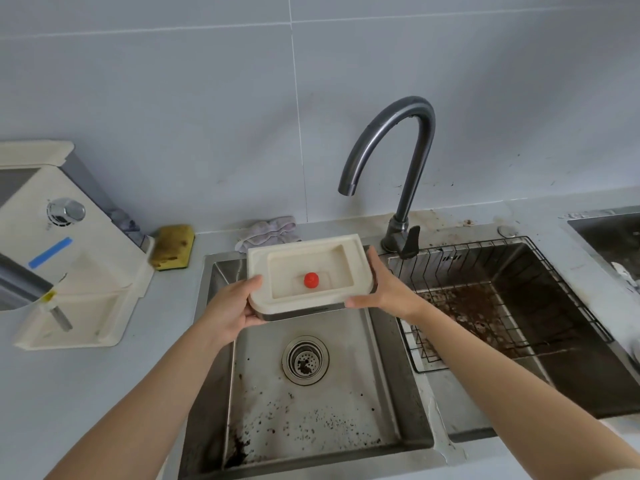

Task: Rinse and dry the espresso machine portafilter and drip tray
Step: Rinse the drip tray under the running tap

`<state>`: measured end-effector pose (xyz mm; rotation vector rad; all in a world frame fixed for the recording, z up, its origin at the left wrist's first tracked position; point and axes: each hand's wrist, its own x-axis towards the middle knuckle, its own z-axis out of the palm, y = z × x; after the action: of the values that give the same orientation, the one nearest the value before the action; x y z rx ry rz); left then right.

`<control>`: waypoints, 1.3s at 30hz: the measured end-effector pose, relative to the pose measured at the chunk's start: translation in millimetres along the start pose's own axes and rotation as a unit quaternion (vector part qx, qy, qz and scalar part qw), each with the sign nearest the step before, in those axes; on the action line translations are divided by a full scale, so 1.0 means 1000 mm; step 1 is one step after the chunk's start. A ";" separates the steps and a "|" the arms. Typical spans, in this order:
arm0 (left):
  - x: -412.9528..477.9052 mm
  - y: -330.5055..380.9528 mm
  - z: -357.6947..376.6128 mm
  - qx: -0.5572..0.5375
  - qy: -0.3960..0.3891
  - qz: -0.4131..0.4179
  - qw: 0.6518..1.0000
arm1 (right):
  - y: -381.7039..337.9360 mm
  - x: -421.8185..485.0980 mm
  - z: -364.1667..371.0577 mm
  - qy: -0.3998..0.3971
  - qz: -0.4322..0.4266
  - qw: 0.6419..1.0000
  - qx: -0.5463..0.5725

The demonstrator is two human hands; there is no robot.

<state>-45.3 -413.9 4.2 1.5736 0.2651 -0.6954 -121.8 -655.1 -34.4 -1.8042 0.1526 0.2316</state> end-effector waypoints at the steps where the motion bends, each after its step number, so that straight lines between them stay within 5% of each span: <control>1: -0.002 0.001 -0.002 0.006 0.002 0.000 1.000 | -0.001 0.000 0.005 -0.013 -0.027 1.000 0.011; 7: -0.014 0.004 -0.010 0.061 0.023 0.009 0.998 | 0.008 0.001 0.023 0.031 -0.061 0.998 -0.010; 17: -0.036 0.002 -0.014 0.194 -0.068 0.119 0.971 | 0.007 -0.004 0.026 -0.006 0.038 0.997 0.068; 29: -0.035 0.000 -0.009 0.234 0.020 0.144 0.961 | 0.010 -0.006 0.028 -0.065 0.165 0.982 0.070; 39: -0.023 0.007 0.000 0.343 0.116 0.071 0.930 | -0.007 -0.010 0.031 -0.110 0.297 0.948 0.021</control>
<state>-59.8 -409.4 22.9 2.3266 0.0762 -0.5074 -132.5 -623.9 -32.9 -1.6361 0.5397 0.8468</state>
